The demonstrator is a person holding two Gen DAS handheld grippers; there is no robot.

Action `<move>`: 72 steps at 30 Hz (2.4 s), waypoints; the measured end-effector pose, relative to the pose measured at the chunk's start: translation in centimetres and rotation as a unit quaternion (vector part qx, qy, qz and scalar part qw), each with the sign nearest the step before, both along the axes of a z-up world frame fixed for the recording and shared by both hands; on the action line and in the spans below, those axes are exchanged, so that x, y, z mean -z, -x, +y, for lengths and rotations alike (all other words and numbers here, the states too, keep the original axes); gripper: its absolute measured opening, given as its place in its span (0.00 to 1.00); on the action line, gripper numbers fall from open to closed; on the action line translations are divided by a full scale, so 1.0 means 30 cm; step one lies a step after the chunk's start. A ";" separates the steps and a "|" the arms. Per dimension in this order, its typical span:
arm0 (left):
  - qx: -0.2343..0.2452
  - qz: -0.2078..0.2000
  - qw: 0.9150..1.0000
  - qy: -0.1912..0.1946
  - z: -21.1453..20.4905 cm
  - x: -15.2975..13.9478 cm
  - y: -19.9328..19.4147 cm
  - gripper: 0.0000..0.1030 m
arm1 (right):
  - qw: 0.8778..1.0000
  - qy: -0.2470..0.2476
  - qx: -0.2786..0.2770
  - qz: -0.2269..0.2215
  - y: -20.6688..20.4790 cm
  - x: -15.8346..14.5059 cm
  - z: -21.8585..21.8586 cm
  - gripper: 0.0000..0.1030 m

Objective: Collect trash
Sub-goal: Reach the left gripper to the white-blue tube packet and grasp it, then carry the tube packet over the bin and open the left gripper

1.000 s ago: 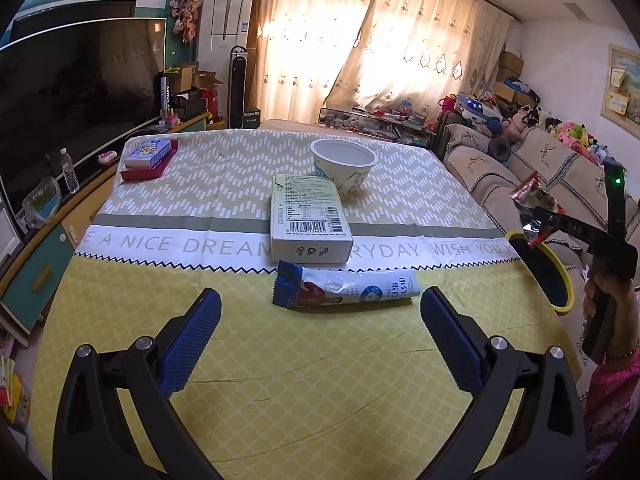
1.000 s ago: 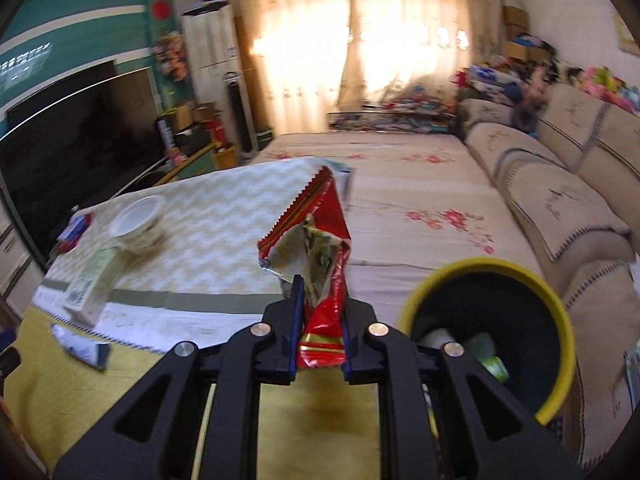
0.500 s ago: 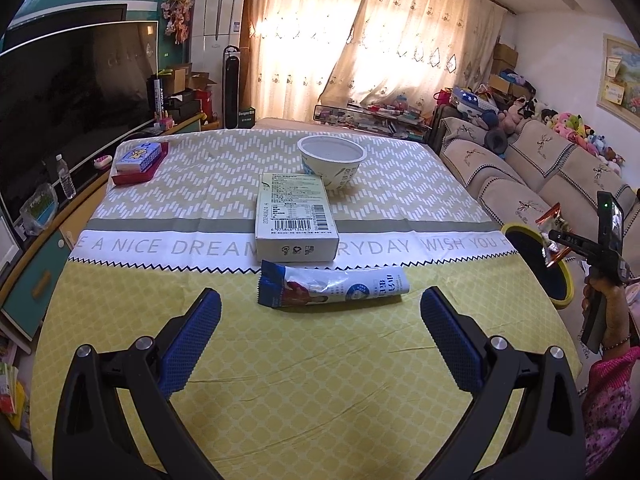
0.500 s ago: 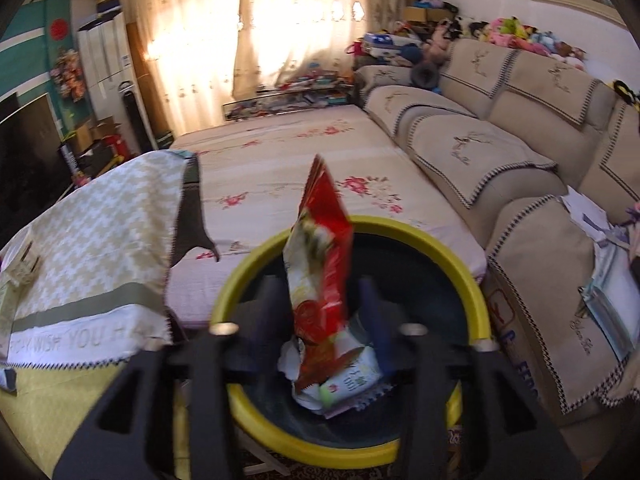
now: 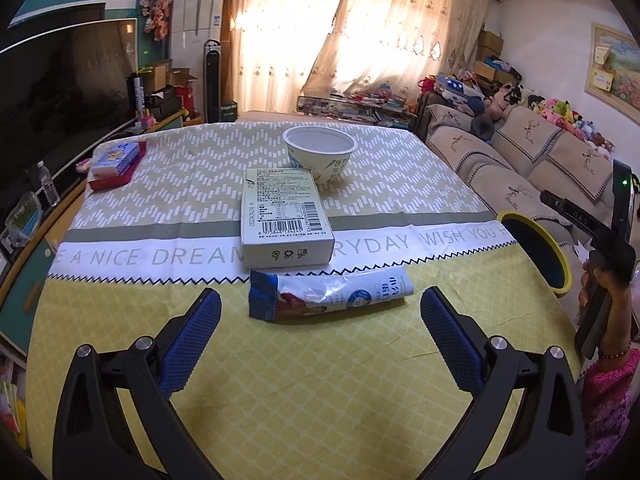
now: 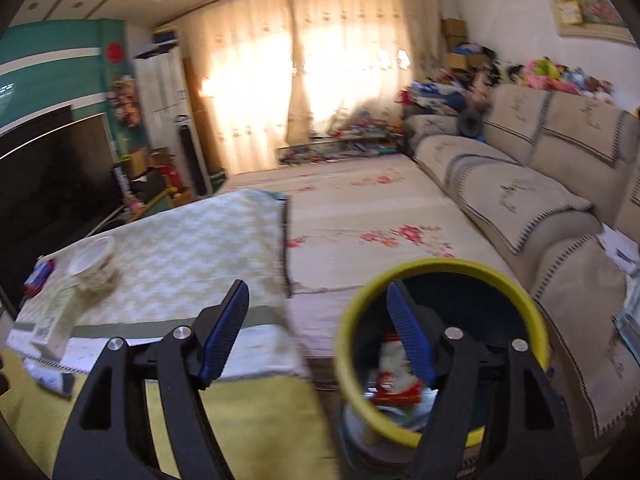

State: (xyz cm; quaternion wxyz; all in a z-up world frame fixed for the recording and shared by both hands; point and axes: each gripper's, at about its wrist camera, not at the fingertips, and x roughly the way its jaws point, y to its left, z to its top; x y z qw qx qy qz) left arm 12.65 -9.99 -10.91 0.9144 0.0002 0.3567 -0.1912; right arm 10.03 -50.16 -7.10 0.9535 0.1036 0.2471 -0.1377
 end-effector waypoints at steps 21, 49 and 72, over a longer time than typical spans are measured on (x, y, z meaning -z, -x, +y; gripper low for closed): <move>0.131 0.100 0.986 0.026 -0.054 0.097 -0.106 0.95 | 0.999 0.016 -0.045 0.021 -0.083 -0.001 0.140 0.70; 0.147 0.060 0.982 -0.100 -0.268 0.129 -0.012 0.47 | 0.998 0.002 -0.049 0.031 -0.107 0.019 0.140 0.72; 0.154 0.028 0.982 -0.102 -0.316 0.059 0.018 0.25 | 0.999 0.004 -0.035 -0.005 -0.041 -0.014 0.118 0.72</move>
